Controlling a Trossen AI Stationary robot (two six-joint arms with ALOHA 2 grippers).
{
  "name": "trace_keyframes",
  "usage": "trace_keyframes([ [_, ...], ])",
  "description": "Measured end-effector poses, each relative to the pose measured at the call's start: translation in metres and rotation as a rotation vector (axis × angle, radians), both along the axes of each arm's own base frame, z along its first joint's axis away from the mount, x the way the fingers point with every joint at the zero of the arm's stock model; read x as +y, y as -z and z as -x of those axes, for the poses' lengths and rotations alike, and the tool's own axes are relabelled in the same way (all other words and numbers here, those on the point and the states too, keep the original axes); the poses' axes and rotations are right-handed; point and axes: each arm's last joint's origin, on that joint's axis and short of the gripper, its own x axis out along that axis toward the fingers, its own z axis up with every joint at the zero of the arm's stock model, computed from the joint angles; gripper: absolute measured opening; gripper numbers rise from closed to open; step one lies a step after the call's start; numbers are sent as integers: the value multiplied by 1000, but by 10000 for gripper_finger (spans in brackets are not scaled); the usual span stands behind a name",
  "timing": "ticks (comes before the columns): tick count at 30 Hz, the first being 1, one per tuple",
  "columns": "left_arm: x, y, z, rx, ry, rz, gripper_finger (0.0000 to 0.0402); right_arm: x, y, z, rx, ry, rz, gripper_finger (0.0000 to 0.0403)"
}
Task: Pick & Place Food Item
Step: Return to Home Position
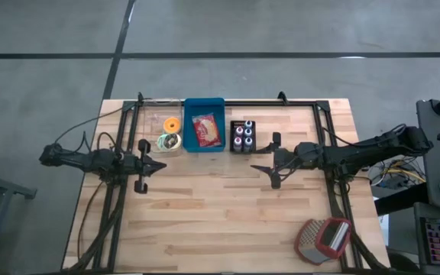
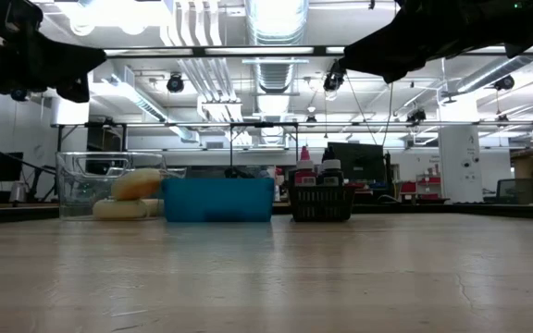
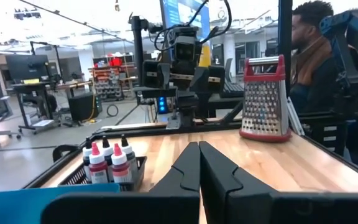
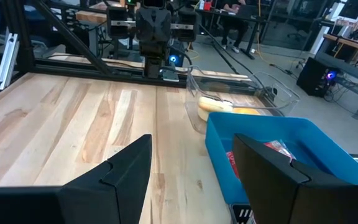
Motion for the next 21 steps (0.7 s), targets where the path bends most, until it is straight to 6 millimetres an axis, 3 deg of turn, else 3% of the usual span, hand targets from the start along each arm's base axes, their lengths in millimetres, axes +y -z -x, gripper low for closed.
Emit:
trace_keyframes([
  [21, 1, 5, 0, 55, -25, -28, 14, 0, 0, 0, -1, 0, 0, 221],
])
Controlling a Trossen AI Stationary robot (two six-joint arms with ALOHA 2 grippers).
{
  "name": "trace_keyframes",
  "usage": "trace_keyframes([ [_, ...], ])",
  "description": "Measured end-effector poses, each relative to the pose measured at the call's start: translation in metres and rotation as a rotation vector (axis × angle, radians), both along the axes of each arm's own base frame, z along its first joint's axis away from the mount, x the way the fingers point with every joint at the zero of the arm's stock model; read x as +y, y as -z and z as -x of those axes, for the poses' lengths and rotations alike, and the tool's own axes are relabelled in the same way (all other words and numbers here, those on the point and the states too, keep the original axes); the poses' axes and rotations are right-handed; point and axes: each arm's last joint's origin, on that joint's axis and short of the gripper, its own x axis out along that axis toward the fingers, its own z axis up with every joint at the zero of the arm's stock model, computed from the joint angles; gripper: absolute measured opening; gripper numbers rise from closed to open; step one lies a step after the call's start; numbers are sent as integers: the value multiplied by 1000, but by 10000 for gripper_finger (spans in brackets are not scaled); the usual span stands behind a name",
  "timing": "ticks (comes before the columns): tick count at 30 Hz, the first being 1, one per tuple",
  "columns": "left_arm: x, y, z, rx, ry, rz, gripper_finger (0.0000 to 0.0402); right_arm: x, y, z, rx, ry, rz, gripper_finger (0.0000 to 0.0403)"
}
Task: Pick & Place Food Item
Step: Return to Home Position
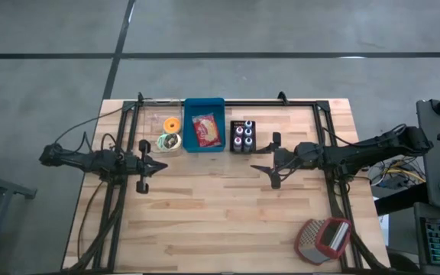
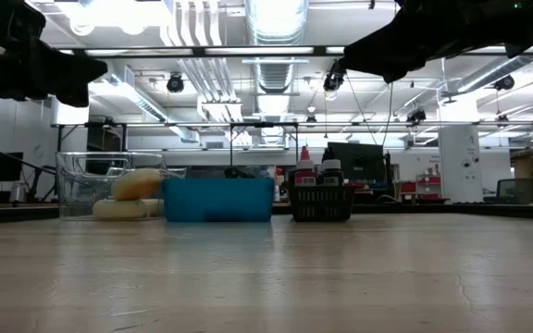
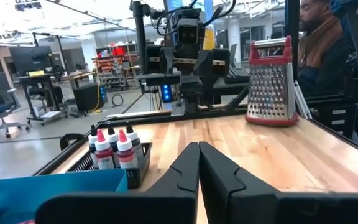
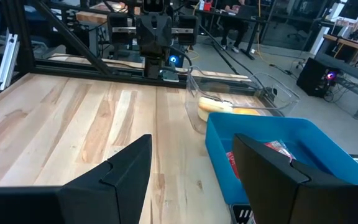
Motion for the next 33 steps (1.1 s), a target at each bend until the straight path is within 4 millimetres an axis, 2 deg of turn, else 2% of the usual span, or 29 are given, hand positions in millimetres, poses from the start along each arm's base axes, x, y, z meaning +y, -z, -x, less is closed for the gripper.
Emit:
trace_keyframes([
  [18, 0, 0, 0, 4, 3, 2, 16, 0, 0, 0, -3, 0, -3, 221],
  [22, 0, 0, 0, 5, 3, 2, 18, 0, 0, 0, -20, 24, -173, 221],
  [25, 0, 1, 0, 5, 3, 2, 19, 1, -3, -1, -58, 28, -221, 221],
  [28, 0, 1, 0, 5, 3, 2, 17, 1, -10, 0, -108, 6, -184, 221],
  [33, 0, 0, 0, 5, 3, 2, 18, 2, -11, 11, -37, -41, -153, 221],
])
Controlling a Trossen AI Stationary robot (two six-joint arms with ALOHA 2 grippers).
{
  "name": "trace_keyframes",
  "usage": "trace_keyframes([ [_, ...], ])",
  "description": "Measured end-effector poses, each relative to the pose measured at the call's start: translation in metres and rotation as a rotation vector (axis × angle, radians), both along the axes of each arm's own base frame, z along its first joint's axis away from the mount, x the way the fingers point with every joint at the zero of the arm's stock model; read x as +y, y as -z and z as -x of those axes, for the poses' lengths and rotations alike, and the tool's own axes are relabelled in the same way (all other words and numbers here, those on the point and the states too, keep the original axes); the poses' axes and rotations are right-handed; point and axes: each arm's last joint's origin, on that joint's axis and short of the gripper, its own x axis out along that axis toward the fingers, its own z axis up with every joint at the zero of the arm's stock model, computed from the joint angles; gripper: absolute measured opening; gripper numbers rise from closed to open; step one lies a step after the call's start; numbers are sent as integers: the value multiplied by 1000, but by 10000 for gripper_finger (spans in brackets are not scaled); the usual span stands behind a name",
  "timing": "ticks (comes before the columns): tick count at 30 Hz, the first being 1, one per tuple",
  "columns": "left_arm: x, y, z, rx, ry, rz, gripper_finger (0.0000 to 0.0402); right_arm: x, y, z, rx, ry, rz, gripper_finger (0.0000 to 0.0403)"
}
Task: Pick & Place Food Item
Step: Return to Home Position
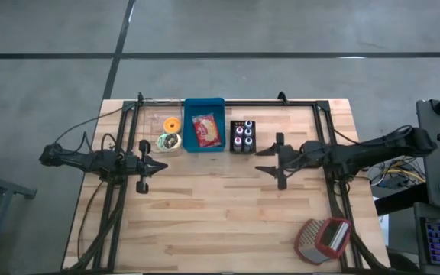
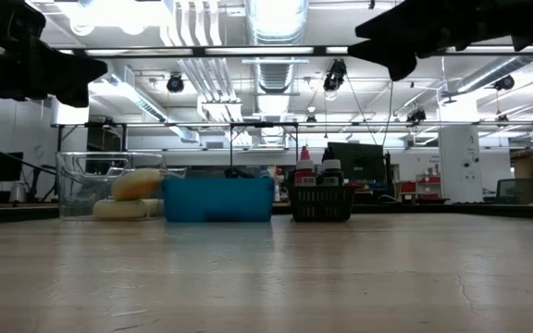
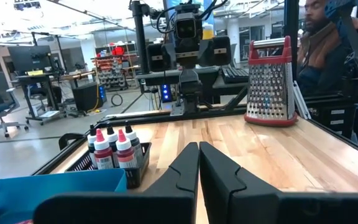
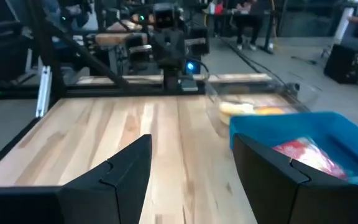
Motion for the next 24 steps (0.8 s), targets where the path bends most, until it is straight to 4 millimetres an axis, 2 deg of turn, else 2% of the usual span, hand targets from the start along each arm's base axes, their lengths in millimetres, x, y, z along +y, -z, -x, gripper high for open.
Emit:
trace_keyframes([
  [5, 0, 0, 0, -1, 0, 1, 17, -2, -3, 14, 31, 38, -12, 221],
  [8, 0, 0, 0, -1, 0, 0, 17, -3, 2, 24, 37, 38, -13, 221],
  [17, 0, 0, 0, -2, -2, 0, 16, -6, 40, 62, -128, 36, -52, 221],
  [24, 0, 0, 0, -2, -2, 1, 18, -8, 68, 80, -150, 41, -109, 221],
])
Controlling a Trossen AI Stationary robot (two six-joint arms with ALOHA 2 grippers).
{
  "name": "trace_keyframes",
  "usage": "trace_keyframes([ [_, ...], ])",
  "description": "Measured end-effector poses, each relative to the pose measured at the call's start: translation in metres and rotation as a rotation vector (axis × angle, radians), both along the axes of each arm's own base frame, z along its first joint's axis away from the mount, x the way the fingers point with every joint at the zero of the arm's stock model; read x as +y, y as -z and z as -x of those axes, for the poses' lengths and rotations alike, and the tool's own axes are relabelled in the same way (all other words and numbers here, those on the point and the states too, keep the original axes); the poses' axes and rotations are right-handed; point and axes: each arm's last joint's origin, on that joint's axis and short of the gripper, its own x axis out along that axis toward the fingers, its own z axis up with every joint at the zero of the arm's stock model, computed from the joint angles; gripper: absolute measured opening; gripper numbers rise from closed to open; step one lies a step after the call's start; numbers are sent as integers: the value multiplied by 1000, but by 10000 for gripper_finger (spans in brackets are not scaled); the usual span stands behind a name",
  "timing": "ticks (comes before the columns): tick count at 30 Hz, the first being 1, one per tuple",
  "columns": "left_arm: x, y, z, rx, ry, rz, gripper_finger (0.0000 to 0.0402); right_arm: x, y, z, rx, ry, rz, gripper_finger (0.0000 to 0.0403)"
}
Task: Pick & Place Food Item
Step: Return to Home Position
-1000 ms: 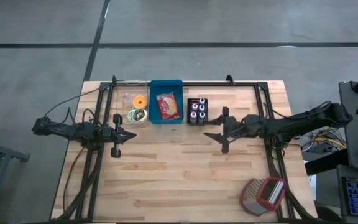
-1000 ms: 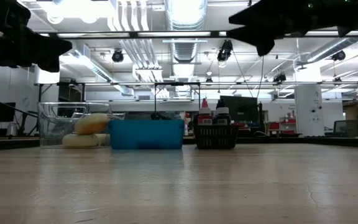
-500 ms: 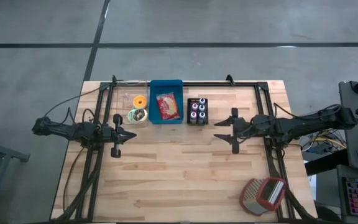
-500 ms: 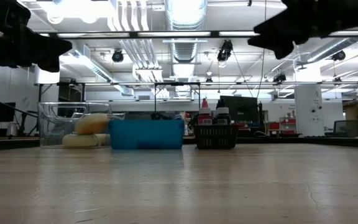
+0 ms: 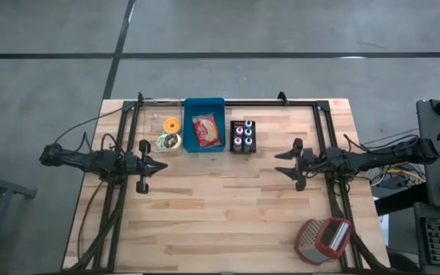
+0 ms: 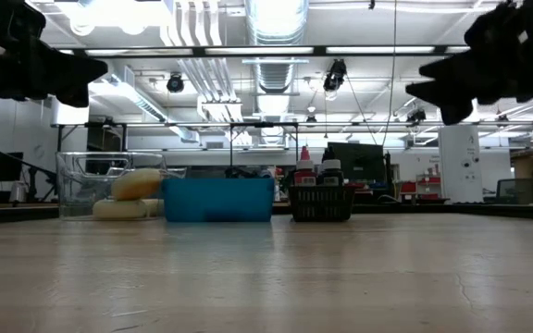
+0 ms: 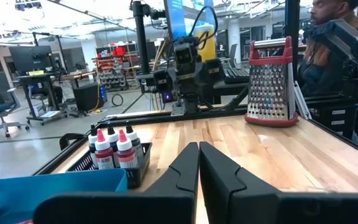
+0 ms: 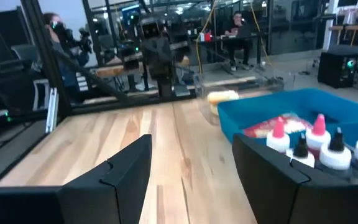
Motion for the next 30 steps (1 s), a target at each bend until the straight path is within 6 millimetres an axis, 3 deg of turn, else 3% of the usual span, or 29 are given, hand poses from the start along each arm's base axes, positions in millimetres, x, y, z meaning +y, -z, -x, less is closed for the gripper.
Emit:
trace_keyframes([
  [7, 0, 0, 0, 0, 0, 0, 18, -1, 9, 5, 62, 3, 3, 221],
  [25, 0, 0, 0, 0, 2, 0, 16, -2, 1, 37, -36, -44, -27, 221],
  [30, 0, 0, 0, 0, 3, 0, 18, 0, -2, 37, -57, -113, -2, 221],
])
